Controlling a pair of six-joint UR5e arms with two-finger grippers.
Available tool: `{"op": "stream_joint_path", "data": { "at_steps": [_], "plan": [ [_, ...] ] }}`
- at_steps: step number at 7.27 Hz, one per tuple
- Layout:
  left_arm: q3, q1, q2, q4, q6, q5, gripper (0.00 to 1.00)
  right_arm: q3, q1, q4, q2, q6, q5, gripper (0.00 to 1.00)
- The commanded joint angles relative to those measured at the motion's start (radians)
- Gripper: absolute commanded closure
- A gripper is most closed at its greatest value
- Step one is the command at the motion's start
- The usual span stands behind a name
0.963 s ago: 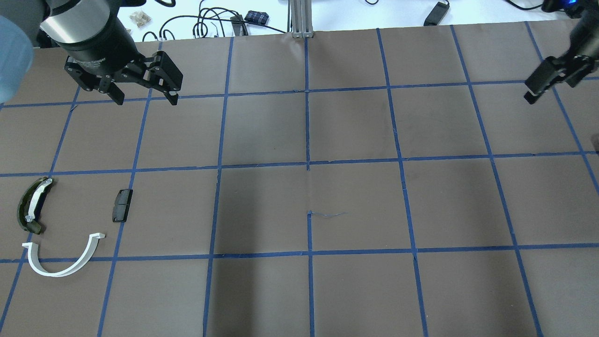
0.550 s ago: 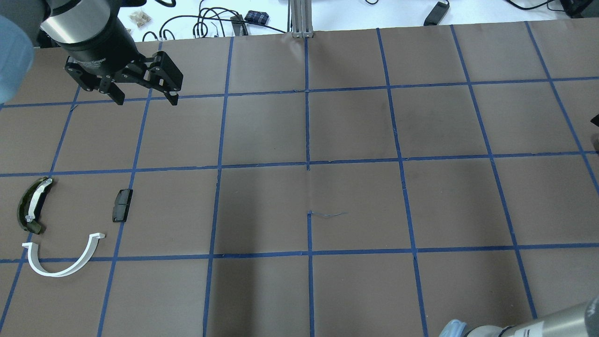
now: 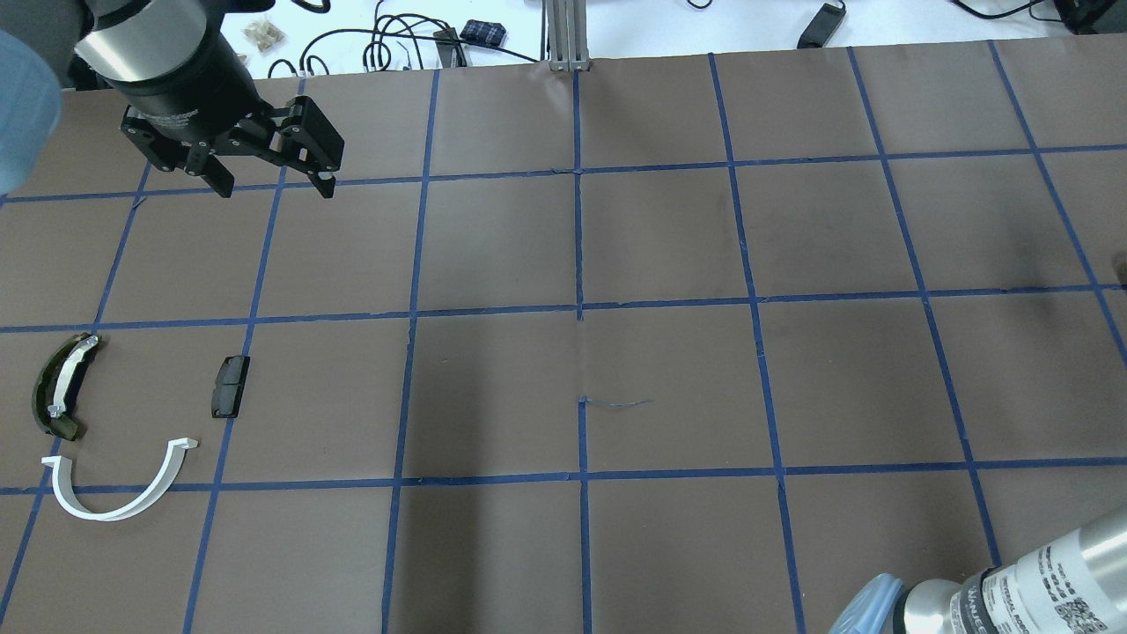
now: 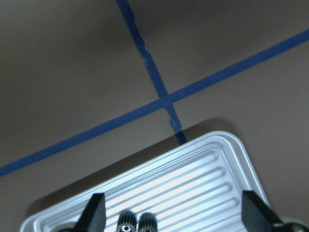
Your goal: Place bearing gear from tray to pile
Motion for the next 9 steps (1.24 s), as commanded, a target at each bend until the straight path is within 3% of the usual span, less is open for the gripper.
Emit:
{"op": "stream_joint_path", "data": {
  "at_steps": [1,3,6,9],
  "plan": [
    [-0.002,0.000,-0.001,0.000,0.000,0.001,0.00,0.004,-0.056,-0.012,0.040,-0.291,0.010,0.00],
    [-0.003,0.000,-0.001,0.000,0.000,0.000,0.00,0.003,-0.073,-0.030,0.068,-0.572,-0.005,0.00],
    [-0.008,0.001,0.008,-0.008,0.000,0.000,0.00,0.006,-0.090,-0.081,0.069,-0.786,-0.006,0.00],
    [-0.006,0.001,0.005,-0.002,0.000,0.000,0.00,0.056,-0.141,-0.113,0.075,-0.953,0.014,0.11]
  ]
}}
